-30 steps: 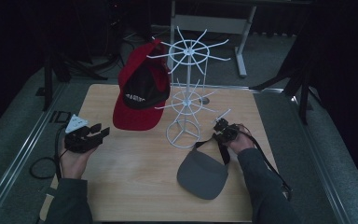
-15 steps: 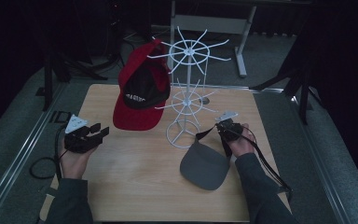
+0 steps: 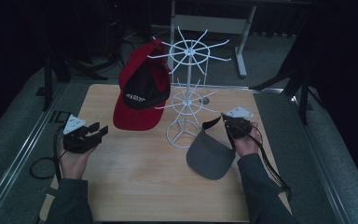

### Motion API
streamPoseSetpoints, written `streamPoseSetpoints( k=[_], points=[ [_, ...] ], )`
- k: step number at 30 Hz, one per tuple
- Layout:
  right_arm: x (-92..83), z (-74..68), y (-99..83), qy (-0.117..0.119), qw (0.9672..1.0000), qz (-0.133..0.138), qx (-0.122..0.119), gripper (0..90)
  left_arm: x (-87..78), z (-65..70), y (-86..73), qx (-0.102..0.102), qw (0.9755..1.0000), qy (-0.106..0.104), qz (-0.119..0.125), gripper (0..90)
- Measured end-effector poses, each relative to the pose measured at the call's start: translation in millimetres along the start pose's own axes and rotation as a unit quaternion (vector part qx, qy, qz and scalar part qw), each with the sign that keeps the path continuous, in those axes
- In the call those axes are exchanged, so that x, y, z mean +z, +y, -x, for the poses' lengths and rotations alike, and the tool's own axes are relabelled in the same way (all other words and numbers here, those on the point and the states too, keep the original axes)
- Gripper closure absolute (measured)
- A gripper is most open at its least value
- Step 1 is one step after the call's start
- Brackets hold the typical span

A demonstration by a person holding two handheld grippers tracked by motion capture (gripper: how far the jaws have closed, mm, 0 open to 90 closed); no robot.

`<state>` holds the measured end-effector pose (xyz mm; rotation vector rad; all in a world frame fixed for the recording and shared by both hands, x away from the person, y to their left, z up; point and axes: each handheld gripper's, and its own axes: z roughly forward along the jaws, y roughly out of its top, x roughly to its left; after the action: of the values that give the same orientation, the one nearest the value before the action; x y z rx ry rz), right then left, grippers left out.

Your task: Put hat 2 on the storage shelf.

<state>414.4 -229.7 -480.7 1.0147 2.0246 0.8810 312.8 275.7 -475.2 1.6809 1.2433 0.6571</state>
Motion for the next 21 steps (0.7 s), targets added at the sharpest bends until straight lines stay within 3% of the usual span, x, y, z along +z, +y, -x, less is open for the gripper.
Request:
streamPoseSetpoints(
  k=[10,21],
  points=[
    [-20.6,9.2,6.6,-0.006,0.9995,0.031,0.006,88.5,-1.9,0.9,0.8,0.0,1.0,0.001,0.008,58.1],
    [-41.1,14.5,15.3,0.002,0.9966,0.074,0.036,88.5,-1.6,1.6,0.7,0.002,1.0,-0.001,0.009,58.1]
  ],
)
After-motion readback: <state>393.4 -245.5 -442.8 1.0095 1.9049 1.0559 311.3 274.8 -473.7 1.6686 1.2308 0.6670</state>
